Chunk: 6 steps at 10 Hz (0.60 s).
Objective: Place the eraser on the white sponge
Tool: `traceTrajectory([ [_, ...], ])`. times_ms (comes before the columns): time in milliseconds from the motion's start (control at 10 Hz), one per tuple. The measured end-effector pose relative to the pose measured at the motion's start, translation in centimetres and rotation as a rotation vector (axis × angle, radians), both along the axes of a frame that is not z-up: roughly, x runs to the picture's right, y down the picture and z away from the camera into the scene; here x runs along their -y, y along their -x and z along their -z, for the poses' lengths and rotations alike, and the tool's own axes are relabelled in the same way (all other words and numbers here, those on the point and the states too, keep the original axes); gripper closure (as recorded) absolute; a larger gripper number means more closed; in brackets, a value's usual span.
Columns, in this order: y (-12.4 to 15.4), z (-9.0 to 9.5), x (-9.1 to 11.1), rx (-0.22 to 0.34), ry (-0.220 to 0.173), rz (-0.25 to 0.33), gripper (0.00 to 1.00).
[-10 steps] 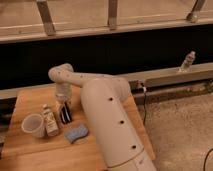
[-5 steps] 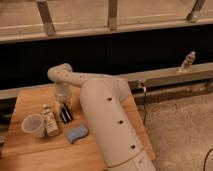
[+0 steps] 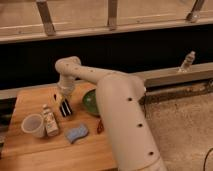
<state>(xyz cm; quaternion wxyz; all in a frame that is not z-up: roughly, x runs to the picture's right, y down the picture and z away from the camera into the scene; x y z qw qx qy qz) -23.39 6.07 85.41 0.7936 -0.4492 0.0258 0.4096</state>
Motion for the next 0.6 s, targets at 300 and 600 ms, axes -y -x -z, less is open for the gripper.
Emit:
traceTrajectory([
  [300,-5.5,2.8,3.3,0.075,-0.04,-0.107,1.0],
  [600,-9.1,4.0,2.1,0.073,-0.037,-0.038,1.0],
])
